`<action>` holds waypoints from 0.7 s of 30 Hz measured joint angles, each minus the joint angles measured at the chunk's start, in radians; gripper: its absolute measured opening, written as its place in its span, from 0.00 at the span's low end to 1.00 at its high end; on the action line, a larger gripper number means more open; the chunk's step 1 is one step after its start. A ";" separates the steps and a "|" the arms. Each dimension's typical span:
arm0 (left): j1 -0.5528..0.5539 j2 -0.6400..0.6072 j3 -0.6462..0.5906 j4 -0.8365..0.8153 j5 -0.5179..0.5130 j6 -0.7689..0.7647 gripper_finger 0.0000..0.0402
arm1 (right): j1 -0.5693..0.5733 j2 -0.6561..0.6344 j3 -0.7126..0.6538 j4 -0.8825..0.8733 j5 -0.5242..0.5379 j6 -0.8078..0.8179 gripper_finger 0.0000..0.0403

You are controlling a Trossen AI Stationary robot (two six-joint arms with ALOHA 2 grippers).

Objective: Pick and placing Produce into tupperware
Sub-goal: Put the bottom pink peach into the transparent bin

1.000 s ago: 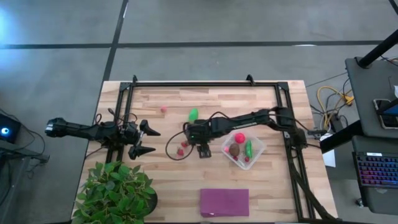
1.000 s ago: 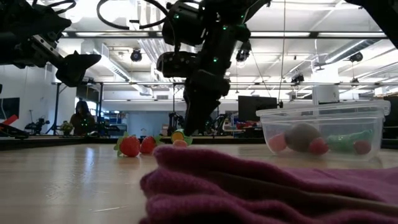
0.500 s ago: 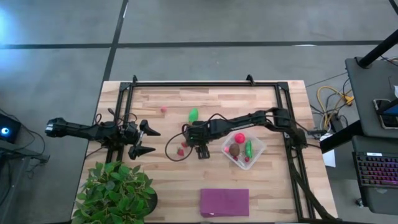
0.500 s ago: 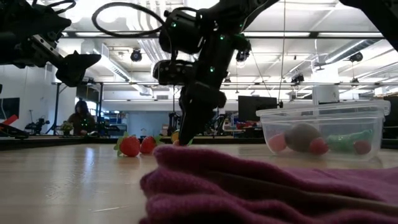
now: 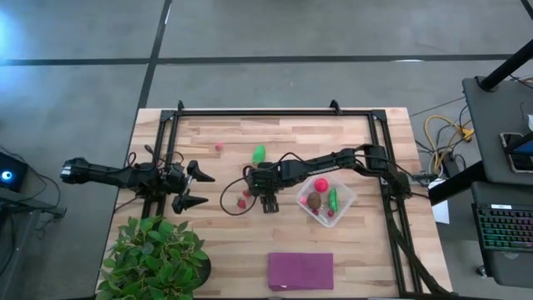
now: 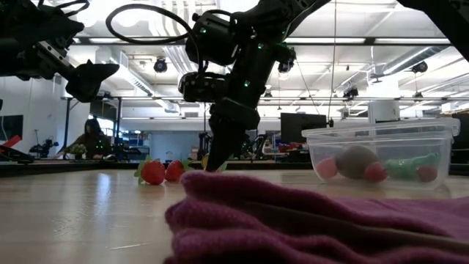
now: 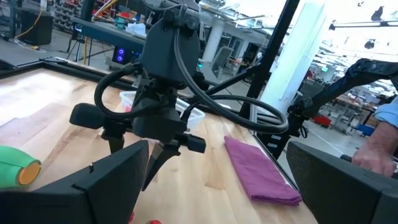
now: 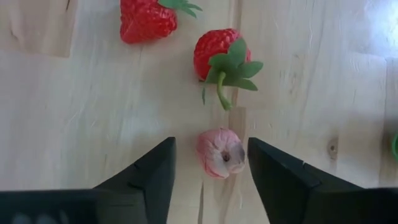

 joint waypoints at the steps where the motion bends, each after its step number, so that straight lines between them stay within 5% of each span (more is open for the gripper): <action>1: 0.000 0.000 0.000 0.000 0.000 0.000 0.91 | 0.000 0.000 0.000 -0.001 0.000 0.003 0.44; 13: 0.000 0.000 0.000 0.000 0.000 0.000 0.91 | 0.000 0.000 -0.001 -0.004 0.003 0.030 0.24; 21: 0.000 0.000 0.000 0.000 0.000 0.000 0.91 | 0.000 -0.001 -0.025 -0.004 0.003 0.079 0.32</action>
